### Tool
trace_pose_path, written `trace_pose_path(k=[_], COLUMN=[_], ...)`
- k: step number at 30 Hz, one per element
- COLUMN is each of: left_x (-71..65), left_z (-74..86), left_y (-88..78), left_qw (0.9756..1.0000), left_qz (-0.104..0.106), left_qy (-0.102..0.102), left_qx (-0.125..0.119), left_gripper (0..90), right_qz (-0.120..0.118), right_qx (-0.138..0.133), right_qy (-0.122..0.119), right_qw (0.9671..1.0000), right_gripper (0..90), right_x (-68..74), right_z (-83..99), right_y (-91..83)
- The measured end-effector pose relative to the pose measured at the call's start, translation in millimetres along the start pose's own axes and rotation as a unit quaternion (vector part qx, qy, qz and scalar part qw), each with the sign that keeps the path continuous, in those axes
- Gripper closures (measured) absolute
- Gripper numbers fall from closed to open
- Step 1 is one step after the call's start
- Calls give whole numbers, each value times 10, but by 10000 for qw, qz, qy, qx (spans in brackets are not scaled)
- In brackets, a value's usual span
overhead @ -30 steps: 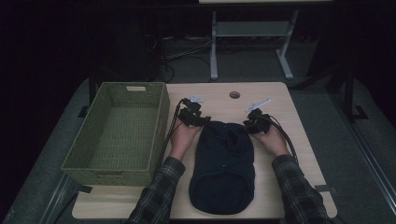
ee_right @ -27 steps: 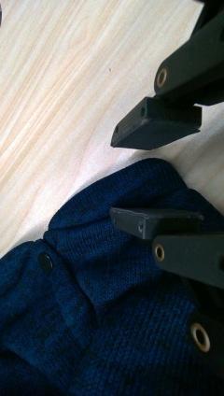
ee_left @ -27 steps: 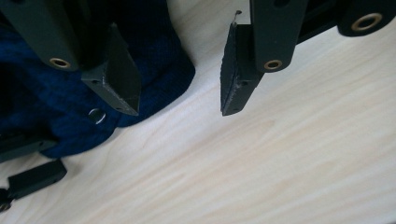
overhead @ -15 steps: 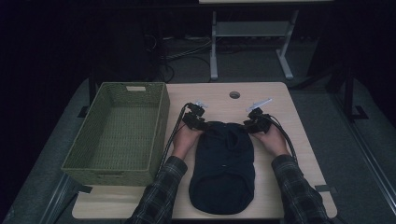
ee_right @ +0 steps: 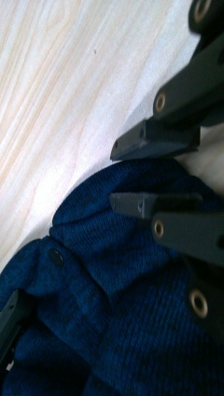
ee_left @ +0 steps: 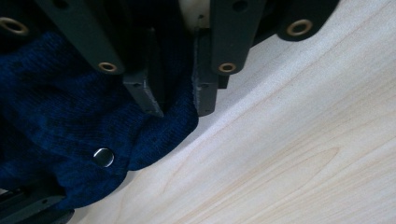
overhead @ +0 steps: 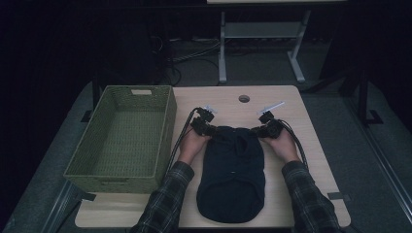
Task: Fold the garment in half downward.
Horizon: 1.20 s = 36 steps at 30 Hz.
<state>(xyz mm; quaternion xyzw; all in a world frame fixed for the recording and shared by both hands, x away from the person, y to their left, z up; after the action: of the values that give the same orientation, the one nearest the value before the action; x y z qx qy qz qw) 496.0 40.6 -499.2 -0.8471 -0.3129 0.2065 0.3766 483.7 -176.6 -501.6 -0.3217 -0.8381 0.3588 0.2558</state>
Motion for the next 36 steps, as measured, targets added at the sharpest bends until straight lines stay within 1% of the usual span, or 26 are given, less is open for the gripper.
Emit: trace_pose_path(k=[1,2,5,7,8,9,10,12,14,15,17,19,21,23,24,25,27,29,31,36], left_x=[-7,-11,-13,-17,-21,-24,-24,-38,-47,-47,-46,-45,-47,-51,-50,-52,-57,-58,-63,-87], left_z=[2,3,6,3,-4,-19,-19,-47,-67,-76,-99,-126,-152,-181,-197,-213,-249,-290,-335,-433], left_y=[-15,-21,-60,-85,-100,-131,-131,-180,-221,-247,-299,-354,-406,-458,-487,-513,-565,-618,-660,-775], left_qw=[10000,10000,10000,9999,9998,9997,9997,9996,9993,9993,9988,9981,9975,9967,9962,9958,9948,9938,9927,9896], left_qz=[-25,-46,-19,-16,-4,-11,-11,-29,-32,-58,-85,-96,-147,-193,-215,-243,-314,-372,-450,-601], left_qy=[60,42,-70,-99,-133,-133,-133,-128,-147,-131,-168,-209,-218,-233,-234,-227,-206,-194,-158,-99], left_qx=[27,9,-44,-92,-134,-190,-190,-260,-331,-346,-445,-569,-658,-759,-807,-853,-943,-1032,-1106,-1307], left_gripper=[758,762,773,777,778,778,779,780,780,780,780,780,780,780,780,780,780,779,779,778], right_qz=[24,54,133,163,172,199,199,262,306,288,343,441,447,538,540,516,567,623,632,715], right_qx=[14,24,51,23,-19,-47,-47,-136,-147,-114,-179,-272,-245,-343,-384,-371,-425,-543,-562,-784], right_qy=[-34,-84,-161,-162,-110,-85,-85,-57,-87,-59,-107,-190,-225,-312,-302,-291,-354,-403,-436,-541], right_qw=[10000,9999,9998,9997,9998,9998,9998,9995,9994,9995,9992,9985,9984,9975,9973,9976,9969,9958,9955,9929], right_gripper=[790,800,823,834,839,840,840,842,842,842,842,842,842,842,842,842,843,842,843,843], right_x=[8,14,29,24,22,15,15,3,-3,-6,-2,15,22,33,39,37,48,64,69,108], right_z=[-5,-12,-27,-37,-44,-49,-49,-70,-92,-112,-179,-252,-319,-389,-420,-449,-507,-555,-594,-687], right_y=[0,0,-4,-11,-16,-20,-20,-28,-41,-49,-93,-147,-183,-234,-258,-272,-312,-357,-393,-525])
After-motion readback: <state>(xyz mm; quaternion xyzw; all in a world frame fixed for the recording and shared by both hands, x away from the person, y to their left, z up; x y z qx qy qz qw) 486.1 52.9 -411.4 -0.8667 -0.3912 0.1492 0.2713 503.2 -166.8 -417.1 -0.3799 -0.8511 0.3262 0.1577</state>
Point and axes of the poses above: each handheld gripper's, and its own axes: y roughly forward along the jaws, z roughly out of its underside, x roughly to its left, the point moved 5 cm from there along y, roughly forward along the jaws, and after that the axes turned 2 degrees about -z, right-handed, at the moved point
